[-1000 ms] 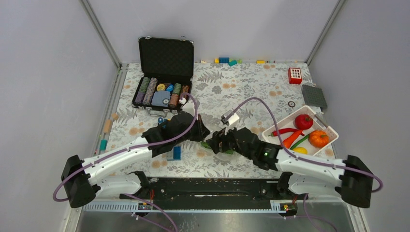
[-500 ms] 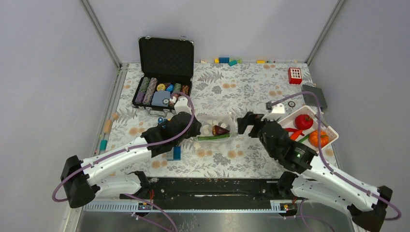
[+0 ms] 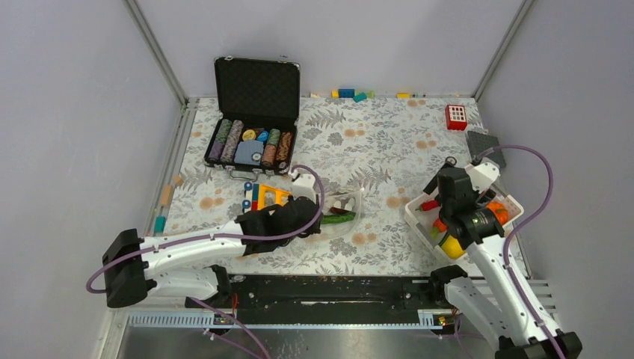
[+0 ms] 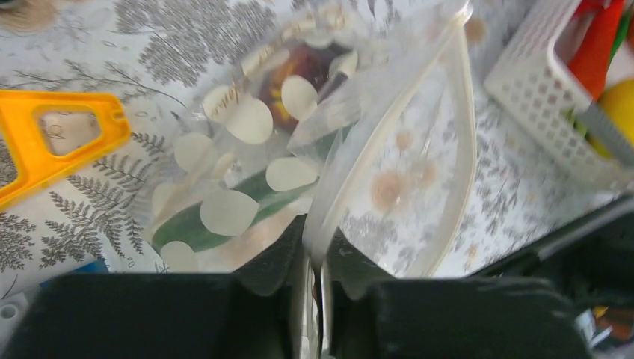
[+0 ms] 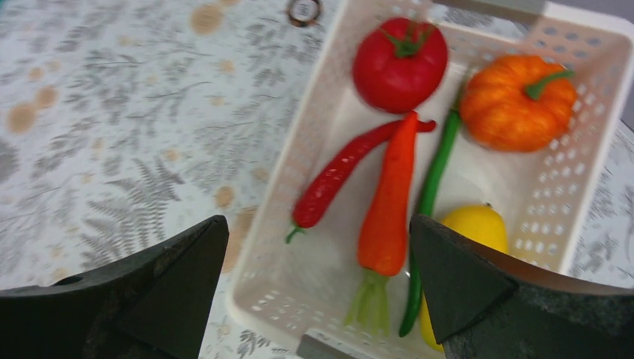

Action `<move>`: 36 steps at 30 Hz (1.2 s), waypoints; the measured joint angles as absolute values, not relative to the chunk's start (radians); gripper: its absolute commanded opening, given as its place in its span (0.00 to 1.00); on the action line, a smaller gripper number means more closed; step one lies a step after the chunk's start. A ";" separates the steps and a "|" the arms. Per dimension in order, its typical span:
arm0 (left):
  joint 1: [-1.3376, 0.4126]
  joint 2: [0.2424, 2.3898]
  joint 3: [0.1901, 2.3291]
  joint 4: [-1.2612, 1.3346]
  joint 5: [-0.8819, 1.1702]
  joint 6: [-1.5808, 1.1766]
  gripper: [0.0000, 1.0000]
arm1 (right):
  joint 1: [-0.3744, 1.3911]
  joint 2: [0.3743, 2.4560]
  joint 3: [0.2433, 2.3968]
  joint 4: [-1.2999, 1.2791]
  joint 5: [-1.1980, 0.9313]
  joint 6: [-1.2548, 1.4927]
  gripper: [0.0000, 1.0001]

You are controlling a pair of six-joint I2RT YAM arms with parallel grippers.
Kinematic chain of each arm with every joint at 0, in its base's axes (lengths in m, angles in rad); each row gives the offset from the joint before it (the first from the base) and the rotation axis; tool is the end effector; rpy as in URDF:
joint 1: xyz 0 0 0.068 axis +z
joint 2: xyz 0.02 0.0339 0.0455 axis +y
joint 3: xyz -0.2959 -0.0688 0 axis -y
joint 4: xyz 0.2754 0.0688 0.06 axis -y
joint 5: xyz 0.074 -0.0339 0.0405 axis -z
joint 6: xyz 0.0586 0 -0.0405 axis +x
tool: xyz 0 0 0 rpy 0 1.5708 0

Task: Place the food in the zip-top bag and seal the zipper
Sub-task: Pick up the fake vegetable from the bin.

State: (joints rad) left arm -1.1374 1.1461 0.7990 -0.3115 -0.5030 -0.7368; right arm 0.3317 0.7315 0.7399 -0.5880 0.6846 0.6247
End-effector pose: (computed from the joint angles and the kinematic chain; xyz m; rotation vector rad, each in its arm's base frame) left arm 0.1418 -0.2392 0.2691 0.1635 2.1780 -0.5270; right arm 0.1771 0.0218 0.3081 0.6647 1.8985 -0.1335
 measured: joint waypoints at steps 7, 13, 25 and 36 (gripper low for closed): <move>-1.147 1.161 0.778 -0.307 -0.365 -0.644 0.61 | 0.178 0.773 0.726 -0.625 0.590 0.653 1.00; -1.147 1.159 0.809 -0.374 -0.313 -0.529 0.76 | 0.128 0.802 0.678 -0.621 0.514 0.662 1.00; -1.147 1.407 1.009 -0.404 -0.310 -0.383 0.60 | -0.064 0.855 0.558 -0.562 0.327 0.709 0.97; -1.147 1.436 1.049 -0.408 -0.338 -0.358 0.00 | -0.138 0.992 0.519 -0.353 0.214 0.792 0.83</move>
